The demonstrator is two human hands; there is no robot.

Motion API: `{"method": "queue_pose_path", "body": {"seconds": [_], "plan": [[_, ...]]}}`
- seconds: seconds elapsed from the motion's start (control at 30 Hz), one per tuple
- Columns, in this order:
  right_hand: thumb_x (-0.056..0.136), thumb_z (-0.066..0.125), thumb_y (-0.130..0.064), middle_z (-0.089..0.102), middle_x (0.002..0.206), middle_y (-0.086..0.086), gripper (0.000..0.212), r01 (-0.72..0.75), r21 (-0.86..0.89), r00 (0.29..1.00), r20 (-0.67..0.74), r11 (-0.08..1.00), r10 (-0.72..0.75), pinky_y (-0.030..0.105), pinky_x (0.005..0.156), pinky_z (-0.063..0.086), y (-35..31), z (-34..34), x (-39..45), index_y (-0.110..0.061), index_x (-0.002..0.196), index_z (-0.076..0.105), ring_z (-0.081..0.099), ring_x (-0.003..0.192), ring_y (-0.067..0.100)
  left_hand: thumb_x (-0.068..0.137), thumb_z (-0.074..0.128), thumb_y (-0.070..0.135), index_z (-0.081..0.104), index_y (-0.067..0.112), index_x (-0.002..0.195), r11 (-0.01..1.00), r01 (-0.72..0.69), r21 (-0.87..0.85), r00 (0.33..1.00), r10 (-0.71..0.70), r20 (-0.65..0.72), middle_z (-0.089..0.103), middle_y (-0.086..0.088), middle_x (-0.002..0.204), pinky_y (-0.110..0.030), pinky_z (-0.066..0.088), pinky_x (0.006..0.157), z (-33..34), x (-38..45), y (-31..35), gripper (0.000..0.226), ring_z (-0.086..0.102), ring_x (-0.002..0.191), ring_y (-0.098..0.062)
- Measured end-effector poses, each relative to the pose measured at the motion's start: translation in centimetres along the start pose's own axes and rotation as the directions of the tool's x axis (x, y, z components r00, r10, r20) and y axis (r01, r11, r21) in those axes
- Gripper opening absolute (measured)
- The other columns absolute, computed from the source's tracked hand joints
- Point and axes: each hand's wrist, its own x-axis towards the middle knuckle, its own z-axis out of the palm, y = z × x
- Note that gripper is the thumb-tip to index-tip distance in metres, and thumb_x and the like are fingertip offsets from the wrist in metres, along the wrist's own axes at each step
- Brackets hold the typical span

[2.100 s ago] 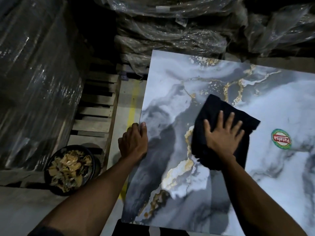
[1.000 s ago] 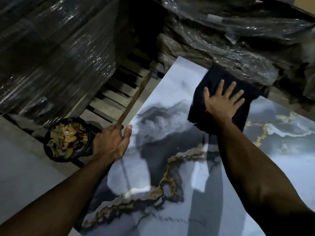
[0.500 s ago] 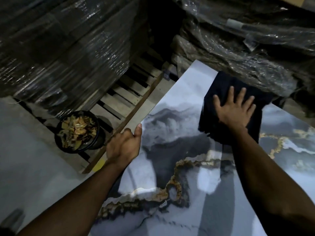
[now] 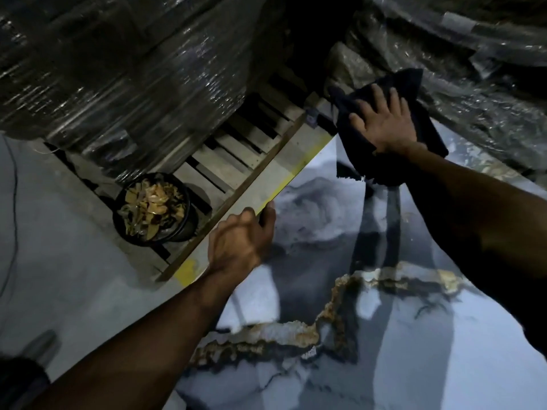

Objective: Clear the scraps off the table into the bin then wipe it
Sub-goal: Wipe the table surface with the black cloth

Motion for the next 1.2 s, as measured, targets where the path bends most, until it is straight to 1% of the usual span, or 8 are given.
{"method": "queue_pose_path", "body": {"seconds": [0.23, 0.37, 0.53, 0.6, 0.73, 0.83, 1.0, 1.2], "plan": [[0.085, 0.004, -0.056, 0.044, 0.139, 0.026, 0.082, 0.239, -0.013, 0.971, -0.018, 0.971, -0.239, 0.050, 0.118, 0.011, -7.4, 0.9, -6.4, -0.007, 0.129, 0.053, 0.025, 0.143, 0.039, 0.091, 0.004, 0.067, 0.056, 0.019, 0.115, 0.975, -0.044, -0.217, 0.996, 0.059, 0.062, 0.066, -0.014, 0.108, -0.043, 0.049, 0.087, -0.5, -0.3, -1.1, 0.075, 0.062, 0.099, -0.037], [0.088, 0.009, -0.051, 0.050, 0.128, 0.027, 0.076, 0.232, -0.017, 0.973, 0.002, 0.972, -0.232, 0.051, 0.117, 0.015, -12.0, 1.4, -10.7, -0.002, 0.122, 0.055, 0.035, 0.135, 0.040, 0.101, 0.013, 0.055, 0.059, 0.014, 0.121, 0.968, -0.009, -0.253, 0.999, 0.019, 0.038, 0.064, -0.018, 0.117, -0.043, 0.044, 0.090, -2.1, -2.1, -2.9, 0.065, 0.058, 0.109, -0.039], [0.098, 0.030, -0.047, 0.063, 0.104, 0.023, 0.053, 0.409, -0.087, 0.913, 0.051, 0.909, -0.405, 0.055, 0.107, 0.036, -17.4, 3.6, -16.8, -0.007, 0.098, 0.065, 0.057, 0.115, 0.042, 0.100, 0.009, 0.055, 0.062, 0.005, 0.119, 0.942, 0.127, -0.310, 0.992, -0.114, 0.060, 0.061, -0.025, 0.121, -0.046, 0.040, 0.096, -4.3, -5.6, -10.2, 0.075, 0.056, 0.113, -0.042], [0.096, 0.022, -0.055, 0.060, 0.112, 0.022, 0.061, 0.464, -0.066, 0.885, 0.092, 0.884, -0.457, 0.054, 0.111, 0.029, -17.5, 3.4, -17.0, -0.011, 0.105, 0.063, 0.050, 0.124, 0.041, 0.101, 0.009, 0.054, 0.056, 0.003, 0.126, 0.918, 0.229, -0.323, 0.973, -0.204, 0.110, 0.056, -0.026, 0.129, -0.046, 0.037, 0.101, -4.4, -7.2, -13.5, 0.074, 0.052, 0.120, -0.040], [0.088, 0.007, -0.060, 0.049, 0.132, 0.024, 0.077, 0.301, -0.043, 0.954, 0.027, 0.953, -0.300, 0.051, 0.115, 0.018, -16.3, 1.6, -15.3, -0.012, 0.122, 0.056, 0.031, 0.138, 0.038, 0.099, 0.009, 0.057, 0.059, 0.002, 0.120, 0.890, 0.353, -0.288, 0.936, -0.331, 0.123, 0.060, -0.026, 0.121, -0.045, 0.041, 0.094, -3.2, -9.9, -20.6, 0.077, 0.057, 0.112, -0.040], [0.096, 0.016, -0.052, 0.043, 0.140, 0.026, 0.064, 0.165, -0.044, 0.986, 0.020, 0.985, -0.165, 0.050, 0.118, 0.009, -18.3, 1.7, -15.9, -0.010, 0.127, 0.053, 0.024, 0.143, 0.037, 0.101, 0.010, 0.049, 0.055, 0.004, 0.122, 0.892, 0.379, -0.248, 0.925, -0.355, 0.137, 0.062, -0.024, 0.113, -0.040, 0.040, 0.079, -2.0, -12.0, -24.5, 0.067, 0.058, 0.104, -0.040], [0.093, 0.016, -0.052, 0.057, 0.111, 0.027, 0.066, 0.291, -0.082, 0.956, -0.007, 0.953, -0.293, 0.053, 0.117, 0.019, -23.6, 3.5, -21.3, -0.005, 0.104, 0.062, 0.045, 0.124, 0.041, 0.100, 0.012, 0.056, 0.053, 0.013, 0.134, 0.841, 0.464, -0.279, 0.881, -0.405, 0.245, 0.054, -0.017, 0.136, -0.043, 0.033, 0.105, -2.1, -13.8, -27.2, 0.068, 0.049, 0.125, -0.036], [0.095, 0.034, -0.044, 0.056, 0.079, 0.021, 0.049, 0.344, -0.103, 0.922, -0.151, 0.933, -0.357, 0.058, 0.106, 0.038, -30.5, 6.1, -27.3, -0.005, 0.081, 0.062, 0.060, 0.091, 0.041, 0.101, 0.007, 0.052, 0.046, 0.015, 0.139, 0.896, 0.373, -0.242, 0.914, -0.310, 0.260, 0.053, -0.019, 0.135, -0.043, 0.036, 0.101, -2.2, -14.9, -31.4, 0.065, 0.050, 0.121, -0.037]]}}
